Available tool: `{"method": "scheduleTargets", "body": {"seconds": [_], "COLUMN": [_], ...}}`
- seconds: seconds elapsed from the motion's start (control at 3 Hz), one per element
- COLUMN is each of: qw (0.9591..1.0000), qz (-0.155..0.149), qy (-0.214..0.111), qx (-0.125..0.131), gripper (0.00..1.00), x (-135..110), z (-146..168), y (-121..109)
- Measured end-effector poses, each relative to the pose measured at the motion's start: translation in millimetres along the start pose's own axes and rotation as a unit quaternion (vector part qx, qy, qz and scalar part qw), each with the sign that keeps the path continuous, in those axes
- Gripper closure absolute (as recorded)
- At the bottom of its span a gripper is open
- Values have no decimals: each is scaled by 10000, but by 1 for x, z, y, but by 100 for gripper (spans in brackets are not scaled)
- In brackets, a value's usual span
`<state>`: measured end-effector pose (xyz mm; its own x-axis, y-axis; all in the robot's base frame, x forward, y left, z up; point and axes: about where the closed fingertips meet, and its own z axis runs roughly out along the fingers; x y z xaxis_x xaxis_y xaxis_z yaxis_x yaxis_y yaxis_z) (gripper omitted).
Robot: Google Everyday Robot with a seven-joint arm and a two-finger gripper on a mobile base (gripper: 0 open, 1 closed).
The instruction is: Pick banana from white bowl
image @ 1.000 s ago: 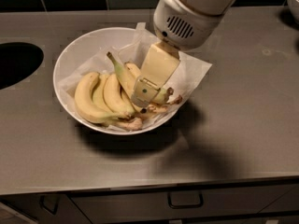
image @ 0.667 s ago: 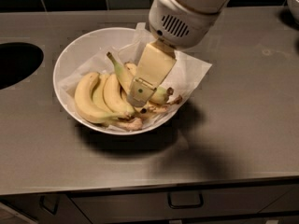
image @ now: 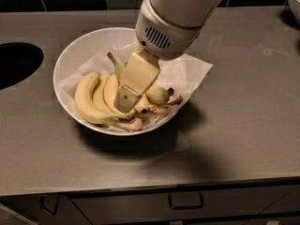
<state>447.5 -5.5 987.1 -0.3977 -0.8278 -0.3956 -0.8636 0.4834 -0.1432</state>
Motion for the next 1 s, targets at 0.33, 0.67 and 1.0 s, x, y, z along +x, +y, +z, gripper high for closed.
{"method": "scheduleTargets", "body": {"seconds": [0.33,0.67,1.0], "qw": [10000,9997,9991], "qz": [18,-130,-250], "qy": [72,213,338], "qx": [-8,-48,-103], "gripper": [12,17,19], "x": [-7,-20,-28], "z": [13,30,45], "y": [2,2,1]}}
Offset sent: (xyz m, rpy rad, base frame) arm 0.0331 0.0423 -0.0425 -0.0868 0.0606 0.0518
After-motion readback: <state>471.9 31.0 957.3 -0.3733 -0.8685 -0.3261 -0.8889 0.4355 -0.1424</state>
